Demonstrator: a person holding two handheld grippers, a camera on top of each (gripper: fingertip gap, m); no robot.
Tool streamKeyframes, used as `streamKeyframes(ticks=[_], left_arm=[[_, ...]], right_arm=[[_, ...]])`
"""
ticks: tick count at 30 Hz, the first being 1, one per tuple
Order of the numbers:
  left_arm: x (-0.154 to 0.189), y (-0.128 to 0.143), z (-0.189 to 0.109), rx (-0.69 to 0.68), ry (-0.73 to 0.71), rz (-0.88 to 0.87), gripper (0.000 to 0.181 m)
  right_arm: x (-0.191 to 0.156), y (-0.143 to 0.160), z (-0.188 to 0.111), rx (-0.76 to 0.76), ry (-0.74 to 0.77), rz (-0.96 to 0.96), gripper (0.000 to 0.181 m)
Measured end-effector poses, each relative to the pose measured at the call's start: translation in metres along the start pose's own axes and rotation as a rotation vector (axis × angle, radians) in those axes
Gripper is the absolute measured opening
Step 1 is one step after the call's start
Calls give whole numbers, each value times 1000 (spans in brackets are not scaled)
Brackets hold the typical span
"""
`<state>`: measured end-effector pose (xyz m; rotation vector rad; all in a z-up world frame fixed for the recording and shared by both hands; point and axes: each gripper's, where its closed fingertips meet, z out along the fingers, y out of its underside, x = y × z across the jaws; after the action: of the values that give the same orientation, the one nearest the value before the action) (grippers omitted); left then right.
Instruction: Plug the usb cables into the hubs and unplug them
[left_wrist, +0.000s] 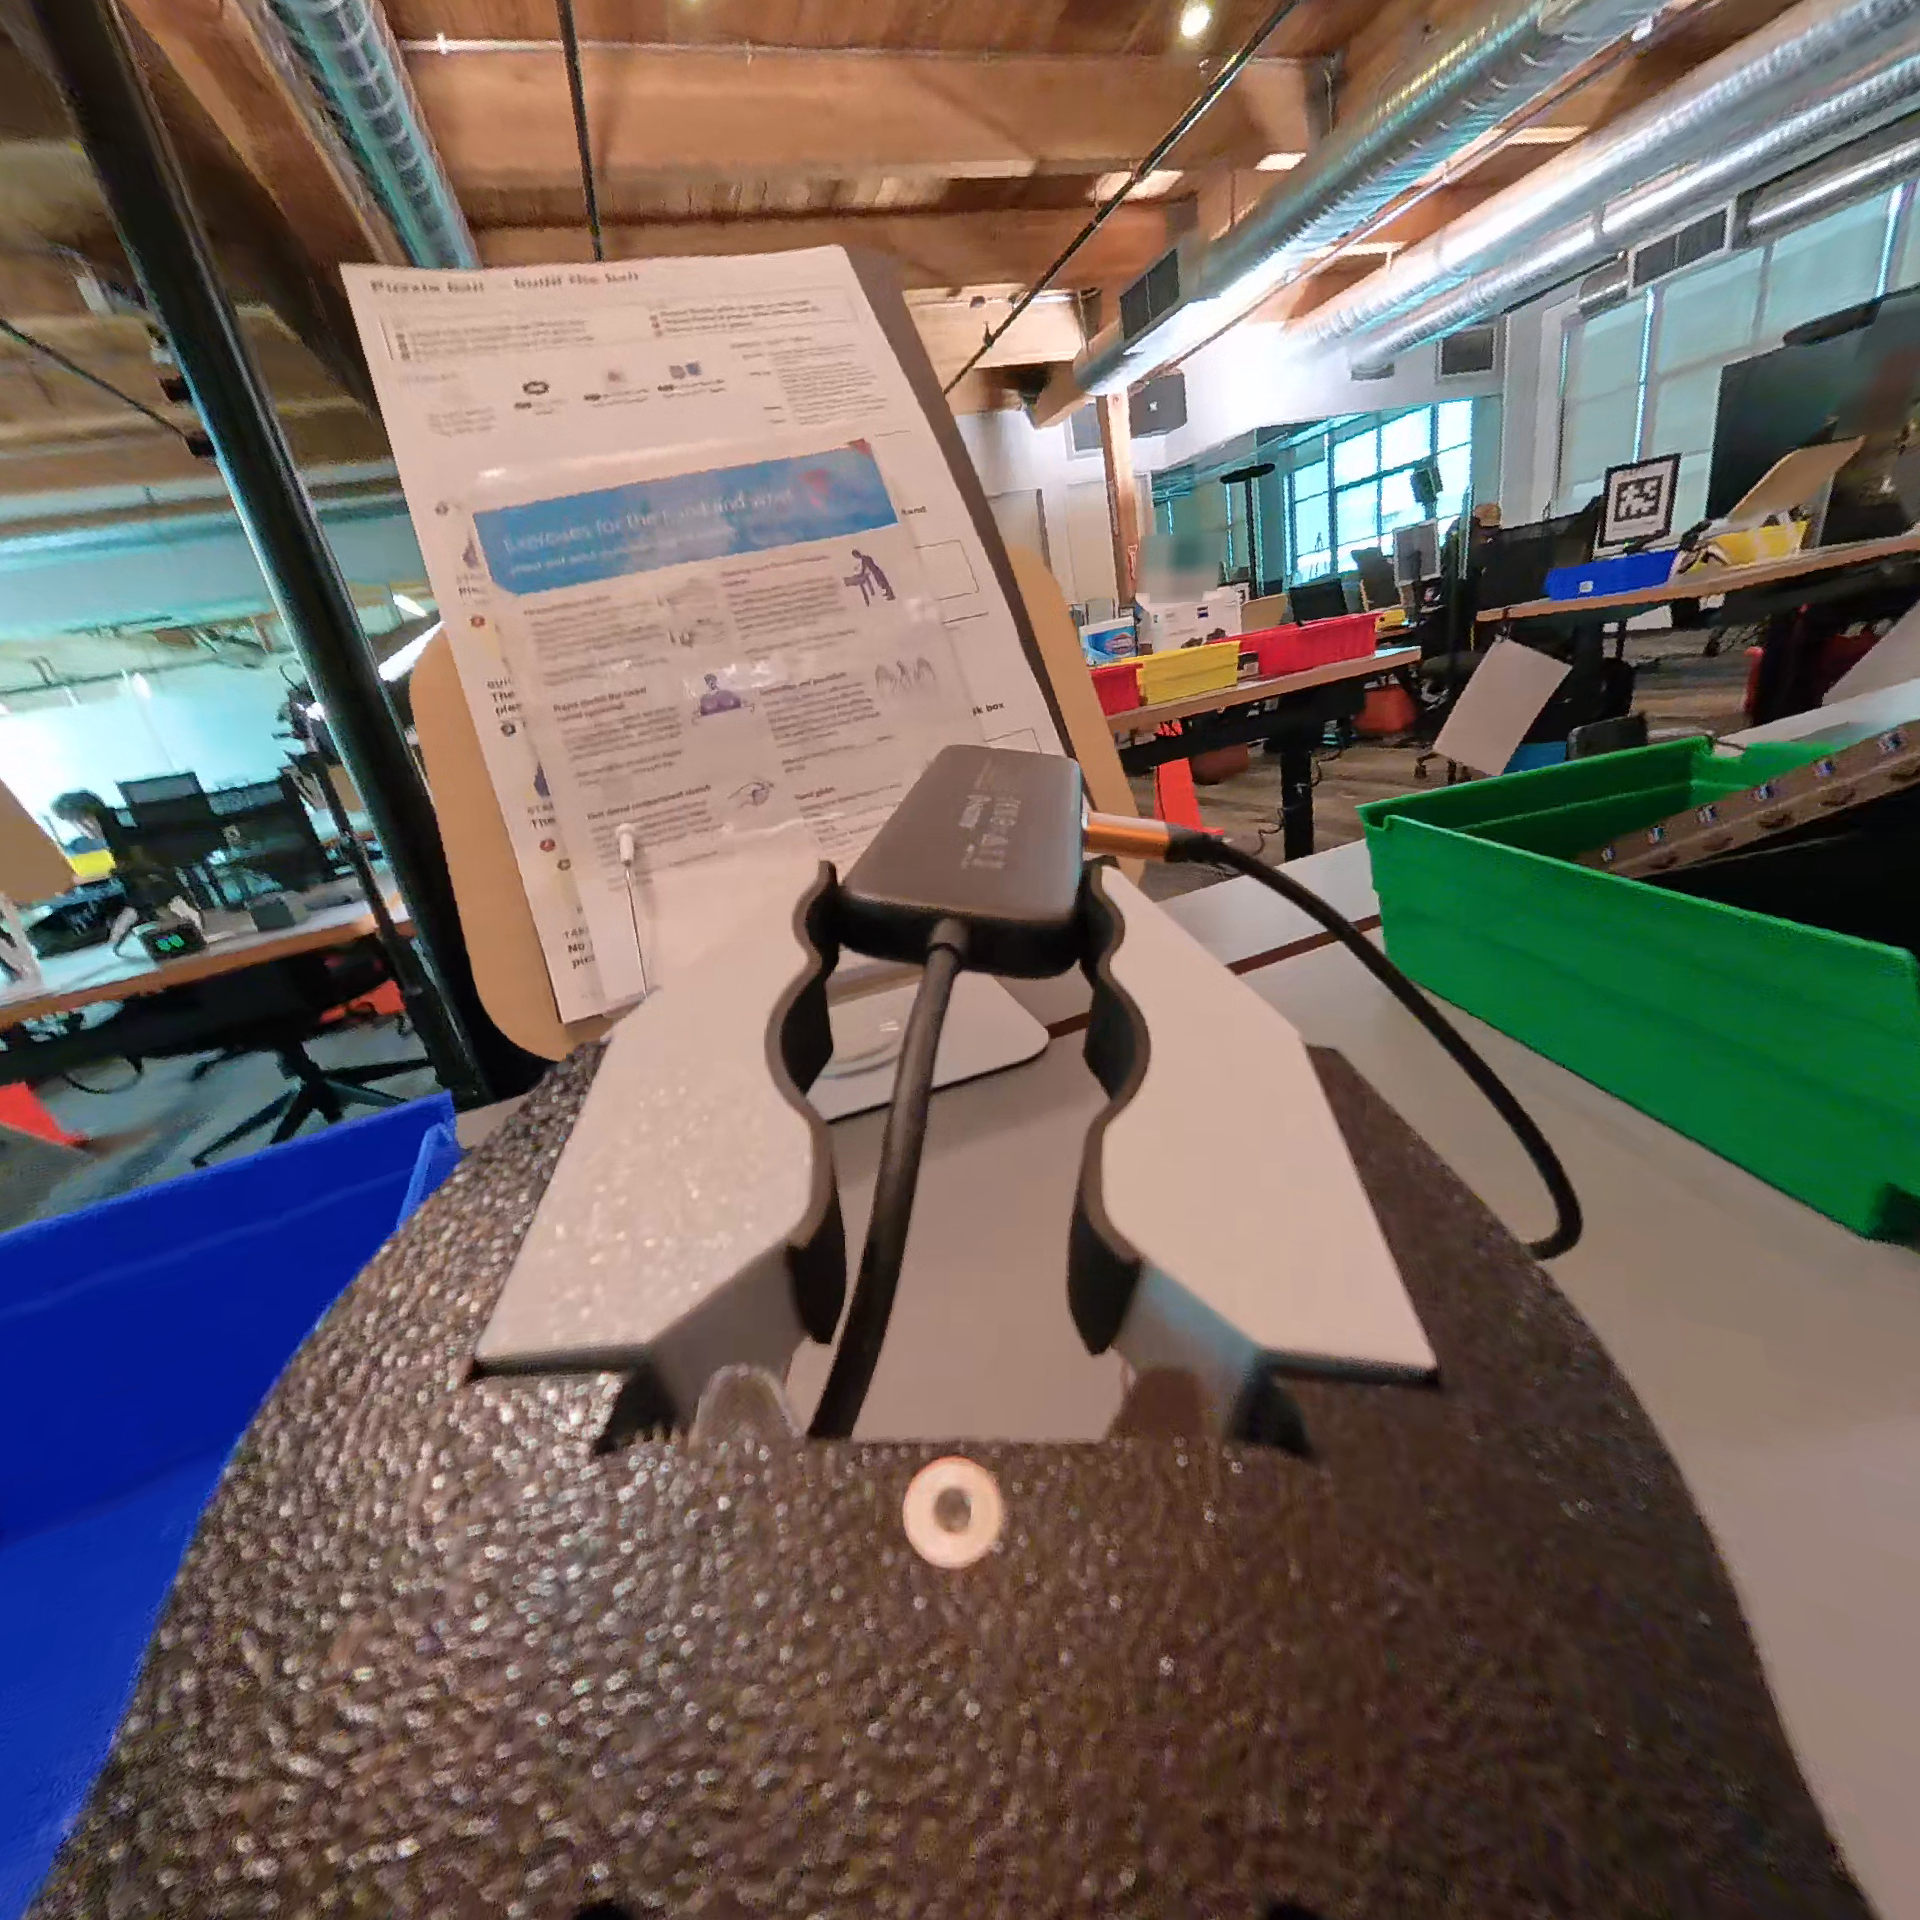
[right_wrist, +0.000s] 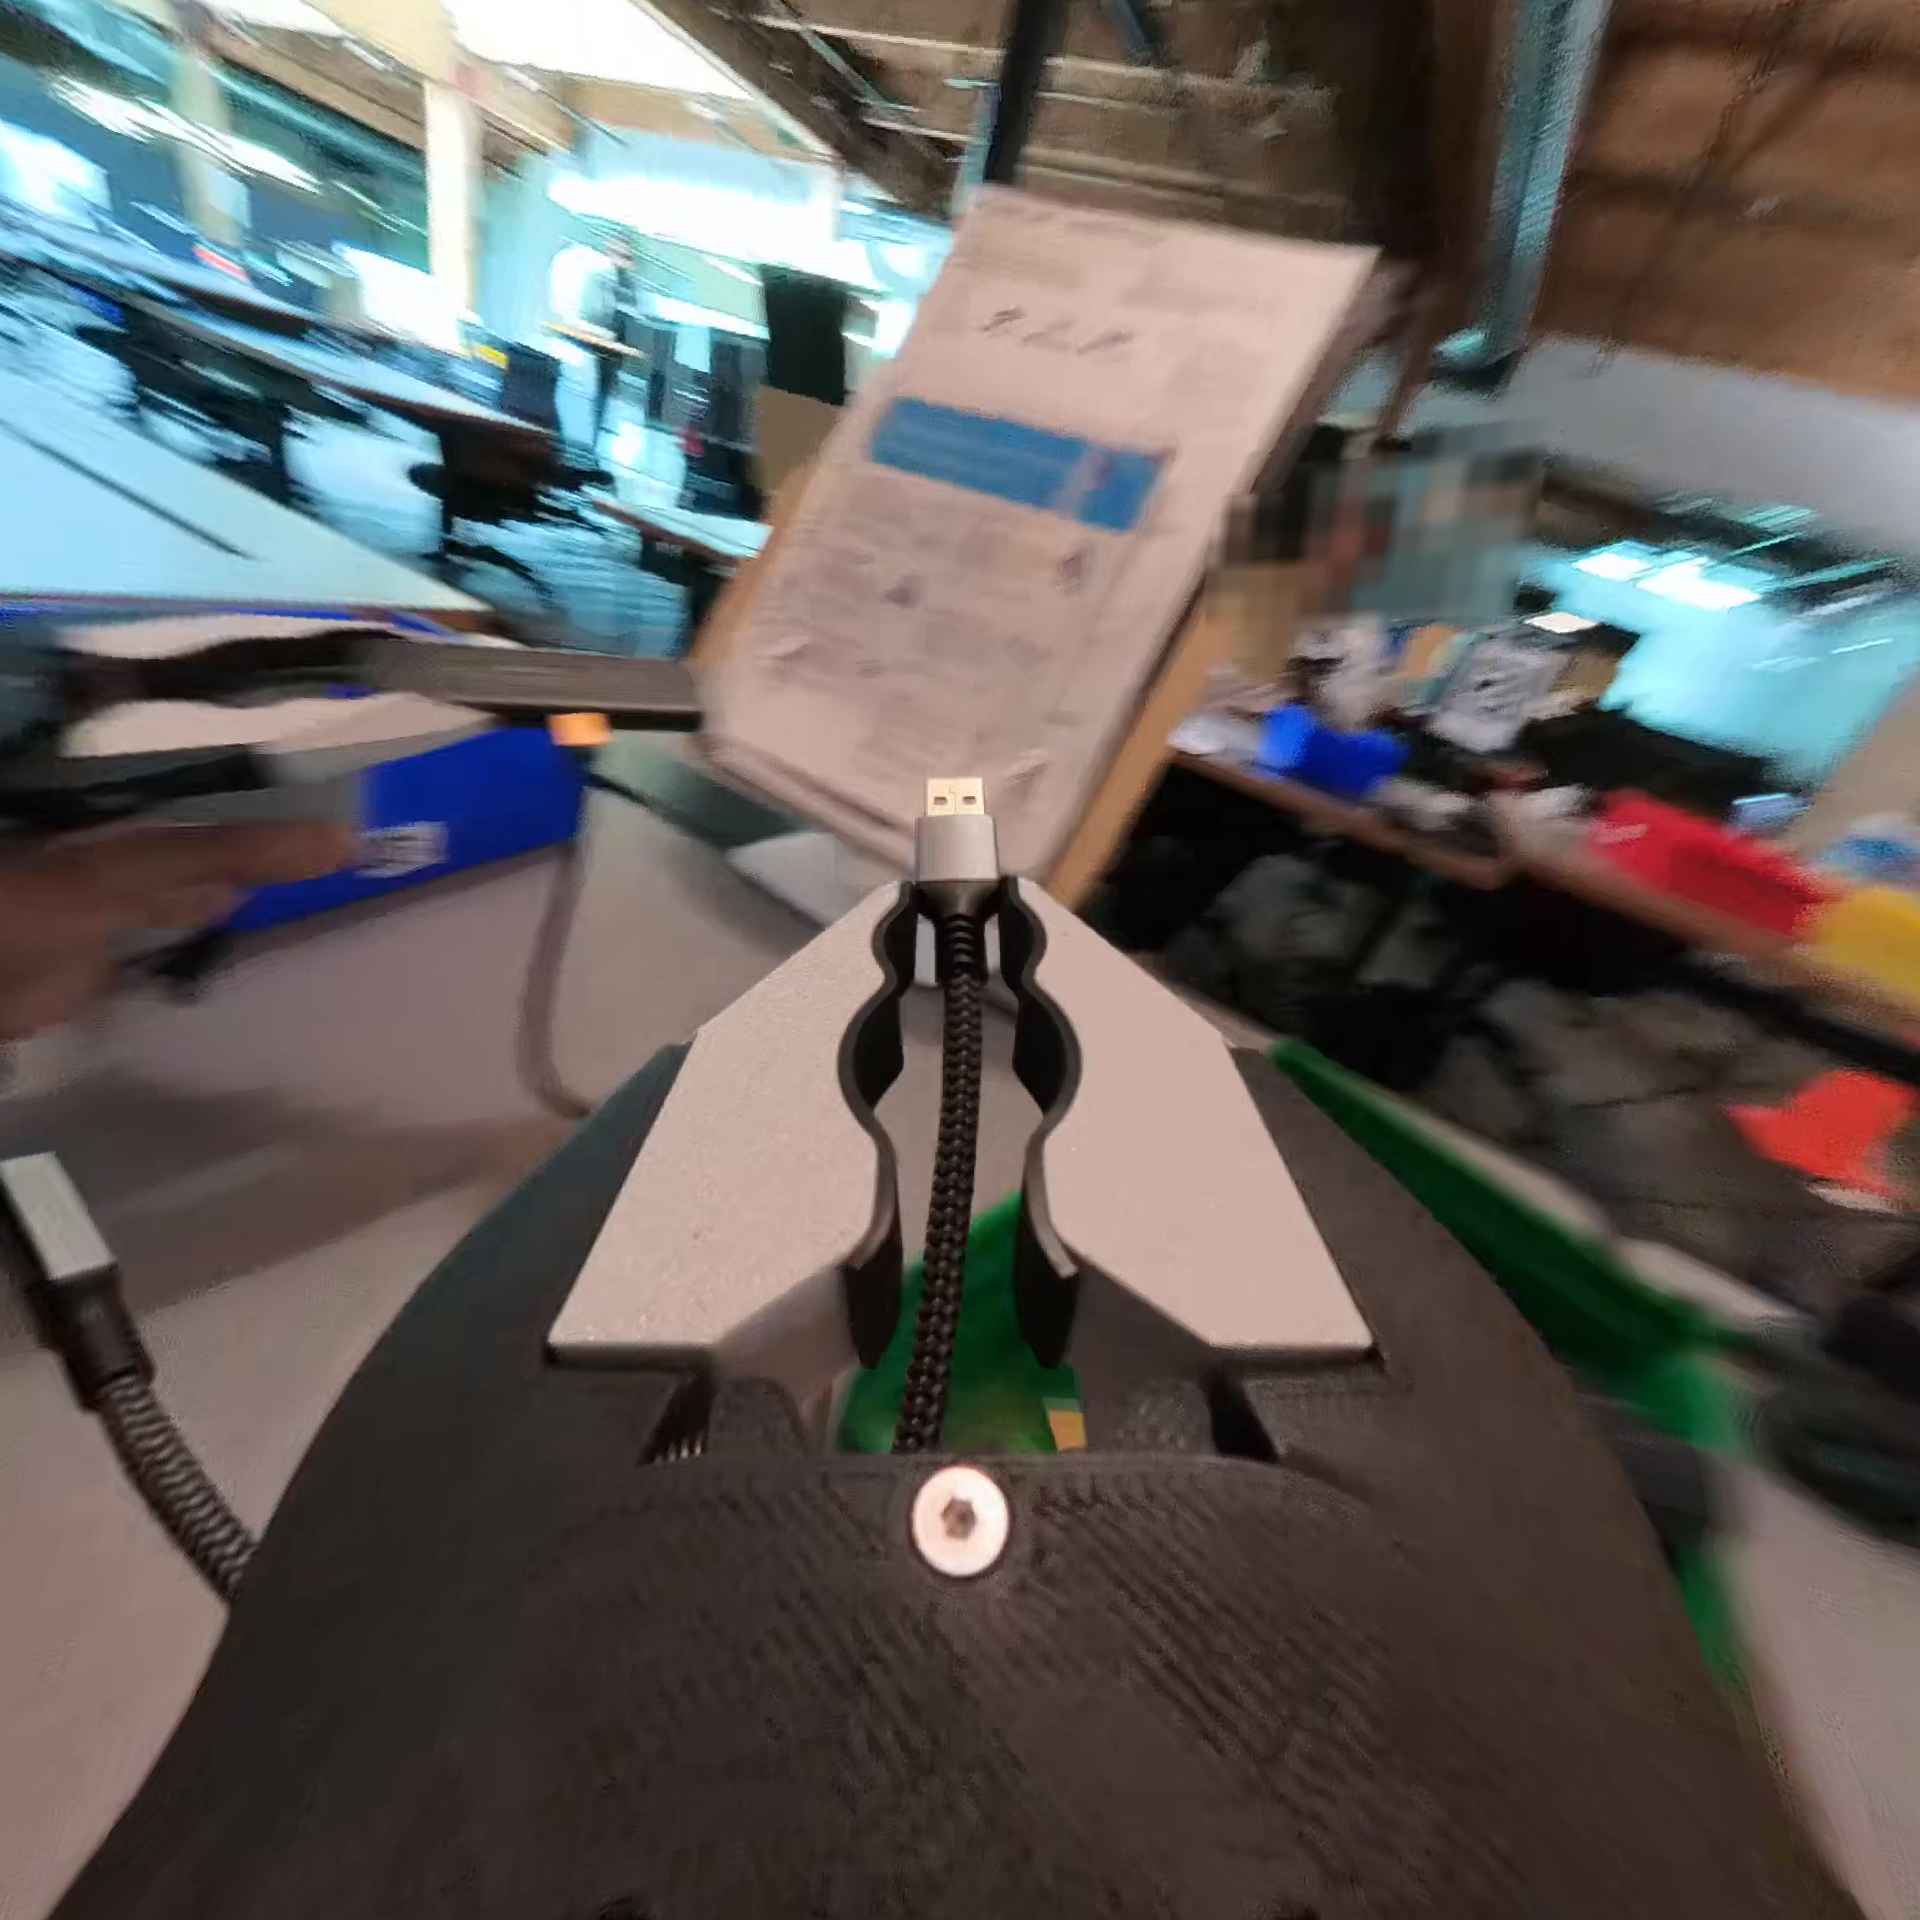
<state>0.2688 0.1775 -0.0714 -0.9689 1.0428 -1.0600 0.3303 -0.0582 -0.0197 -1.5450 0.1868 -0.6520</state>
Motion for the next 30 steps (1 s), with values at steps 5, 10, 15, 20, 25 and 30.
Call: streamKeyframes(ticks=[5,10,15,20,25,30], left_arm=[[6,9,0,-7,11,26,45],[11,18,2,-24,28,64,45],[15,25,3,-34,44,76,45],[18,30,5,-54,61,75,45],[20,33,6,-67,75,62,45],[21,34,7,-76,91,41,45]], right_arm=[[127,-30,-7,-23,399,-372,14],[148,43,14,-174,450,-748,14],[104,109,24,-212,274,-854,14],[65,175,31,-423,-132,-916,14],[98,205,27,-736,-193,-841,36],[110,165,27,-658,-136,-723,59]])
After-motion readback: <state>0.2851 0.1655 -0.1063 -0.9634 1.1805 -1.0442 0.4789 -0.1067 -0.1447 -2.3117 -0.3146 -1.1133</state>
